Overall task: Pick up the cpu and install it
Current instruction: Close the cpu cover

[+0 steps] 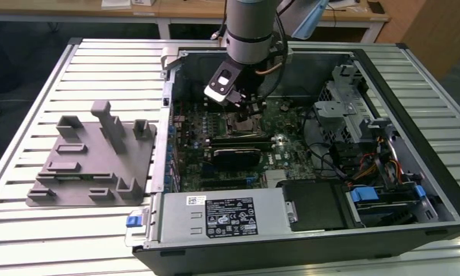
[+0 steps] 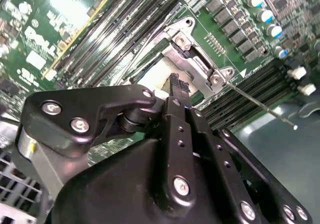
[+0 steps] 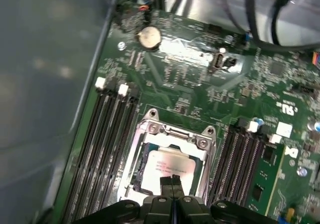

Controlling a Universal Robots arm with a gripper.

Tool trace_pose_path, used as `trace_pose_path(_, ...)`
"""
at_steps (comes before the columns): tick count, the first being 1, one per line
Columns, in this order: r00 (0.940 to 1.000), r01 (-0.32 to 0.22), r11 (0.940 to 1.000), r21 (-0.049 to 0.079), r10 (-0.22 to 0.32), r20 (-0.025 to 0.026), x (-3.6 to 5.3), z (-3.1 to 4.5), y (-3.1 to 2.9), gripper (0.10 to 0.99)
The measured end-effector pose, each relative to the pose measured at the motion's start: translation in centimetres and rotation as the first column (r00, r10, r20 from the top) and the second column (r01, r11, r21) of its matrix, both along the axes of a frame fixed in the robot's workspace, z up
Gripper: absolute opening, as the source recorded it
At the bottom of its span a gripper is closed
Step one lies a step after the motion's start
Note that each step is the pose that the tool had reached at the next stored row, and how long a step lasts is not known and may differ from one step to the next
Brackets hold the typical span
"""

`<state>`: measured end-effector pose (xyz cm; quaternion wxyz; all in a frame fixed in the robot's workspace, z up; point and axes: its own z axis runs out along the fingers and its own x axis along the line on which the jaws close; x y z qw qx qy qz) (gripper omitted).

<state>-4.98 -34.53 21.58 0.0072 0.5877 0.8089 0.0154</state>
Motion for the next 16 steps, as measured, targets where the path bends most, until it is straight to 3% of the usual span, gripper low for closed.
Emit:
trace_pose_path(3, 0.9974, -0.072, 0.9974, 0.000, 0.072, 0.0000, 0.00, -0.05, 0.00, 0.106)
trace_pose_path(8, 0.9836, -0.181, 0.9836, 0.000, 0.181, 0.0000, 0.00, -0.12, 0.00, 0.106)
trace_pose_path(11, 0.9724, -0.233, 0.9724, 0.000, 0.233, 0.0000, 0.00, -0.15, 0.00, 0.106)
trace_pose_path(16, 0.9470, -0.321, 0.9470, 0.000, 0.321, 0.0000, 0.00, -0.19, 0.00, 0.106)
